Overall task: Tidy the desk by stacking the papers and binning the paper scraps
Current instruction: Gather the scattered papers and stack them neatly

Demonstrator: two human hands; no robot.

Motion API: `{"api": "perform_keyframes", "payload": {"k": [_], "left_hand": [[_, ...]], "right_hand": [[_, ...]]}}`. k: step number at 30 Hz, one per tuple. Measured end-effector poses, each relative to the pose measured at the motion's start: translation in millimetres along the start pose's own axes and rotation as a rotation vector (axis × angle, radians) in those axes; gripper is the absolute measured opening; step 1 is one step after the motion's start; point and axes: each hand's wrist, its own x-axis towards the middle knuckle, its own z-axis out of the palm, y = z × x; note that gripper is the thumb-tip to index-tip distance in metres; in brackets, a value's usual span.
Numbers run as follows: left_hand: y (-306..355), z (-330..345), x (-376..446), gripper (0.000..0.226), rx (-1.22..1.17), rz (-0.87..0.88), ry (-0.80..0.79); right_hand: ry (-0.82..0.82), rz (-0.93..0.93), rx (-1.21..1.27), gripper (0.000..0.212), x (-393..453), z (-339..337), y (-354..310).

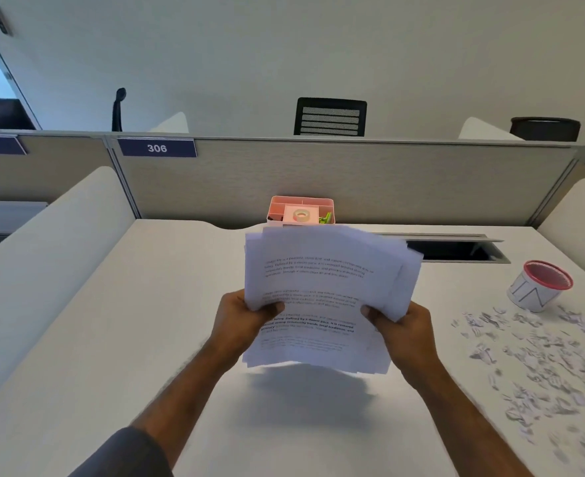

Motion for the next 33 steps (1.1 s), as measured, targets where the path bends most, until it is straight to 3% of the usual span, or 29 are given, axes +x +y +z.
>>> {"api": "perform_keyframes", "payload": {"k": [3, 8, 14, 21, 29, 33], "left_hand": [[6.4, -3.8, 1.8, 0.020, -0.021, 0.037, -0.048], [-10.1, -11.0, -2.2, 0.034, -0.122, -0.063, -0.171], [-25.3, -5.6, -2.8, 0.016, -0.100, -0.029, -0.137], [-32.7, -6.0, -4.0, 0.028, -0.120, -0.088, -0.153], [-29.1, -0.8, -8.0, 0.025, -0.128, 0.024, -0.105], [-33.8, 0.3, -10.3, 0.030, -0.063, -0.031, -0.159]], "right_hand": [[-0.016, -0.022, 0.028, 0.012, 3.1, -4.8, -6.9], [-0.053, 0.104, 0.007, 0.020, 0.9, -11.6, 12.3], [-0.002, 0.085, 0.094, 0.003, 3.2, -8.9, 15.3], [-0.048, 0.145, 0.158, 0.021, -4.2, -11.2, 31.3], [0.003, 0.090, 0.106, 0.013, -15.3, -12.2, 35.6], [-0.046, 0.078, 0.047, 0.017, -22.9, -12.9, 37.1]]}}
